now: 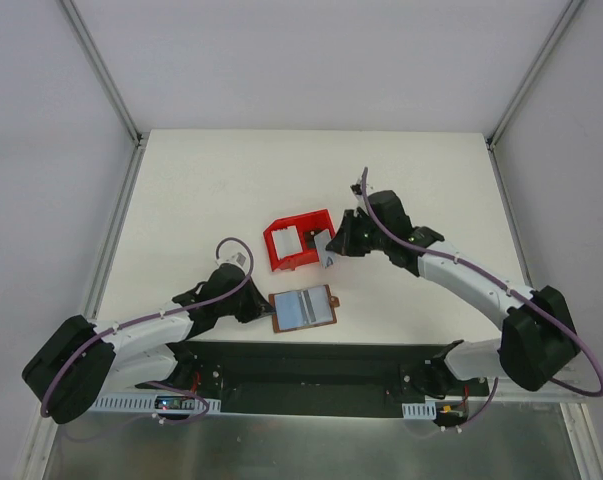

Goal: Put the credit cards into the card holder
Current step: Insert the credit card into the card holder.

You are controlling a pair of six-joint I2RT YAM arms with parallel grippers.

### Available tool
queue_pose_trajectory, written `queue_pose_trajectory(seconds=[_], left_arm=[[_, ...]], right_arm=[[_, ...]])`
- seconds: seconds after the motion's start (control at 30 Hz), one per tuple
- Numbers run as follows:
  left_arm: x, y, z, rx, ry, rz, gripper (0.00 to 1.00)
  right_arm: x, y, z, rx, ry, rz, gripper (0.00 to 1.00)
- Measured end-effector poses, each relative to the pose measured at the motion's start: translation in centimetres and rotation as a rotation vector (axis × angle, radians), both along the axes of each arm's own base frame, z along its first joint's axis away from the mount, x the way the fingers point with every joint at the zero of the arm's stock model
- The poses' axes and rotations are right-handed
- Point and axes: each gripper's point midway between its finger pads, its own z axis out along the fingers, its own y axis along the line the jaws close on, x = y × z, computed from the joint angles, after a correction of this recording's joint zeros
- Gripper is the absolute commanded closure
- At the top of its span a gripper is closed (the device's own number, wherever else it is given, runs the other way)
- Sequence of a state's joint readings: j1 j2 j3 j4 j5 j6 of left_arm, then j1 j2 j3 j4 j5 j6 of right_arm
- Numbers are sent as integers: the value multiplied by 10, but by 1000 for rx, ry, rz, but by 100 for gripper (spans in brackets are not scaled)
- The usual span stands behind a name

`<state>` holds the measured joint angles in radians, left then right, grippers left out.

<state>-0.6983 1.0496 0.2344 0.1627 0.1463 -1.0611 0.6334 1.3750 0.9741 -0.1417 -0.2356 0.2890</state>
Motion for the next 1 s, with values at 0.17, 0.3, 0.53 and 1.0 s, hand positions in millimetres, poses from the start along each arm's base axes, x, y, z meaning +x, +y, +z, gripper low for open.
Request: queue_pose_trajectory(seconds=[0.17, 0.3, 0.53, 1.0], left_arm=[[4, 2, 0, 15, -17, 14, 100], [9, 6, 2, 24, -34, 38, 100], [9, 7, 1, 27, -31, 39, 100], [7, 6, 0, 18, -30, 39, 100]], right_arm=[[-45, -10, -22, 51, 77, 10, 100], [-65, -8, -24, 93, 93, 33, 99], [-91, 7, -40, 129, 141, 71, 100], [-108, 33, -77, 156, 224, 42, 100]])
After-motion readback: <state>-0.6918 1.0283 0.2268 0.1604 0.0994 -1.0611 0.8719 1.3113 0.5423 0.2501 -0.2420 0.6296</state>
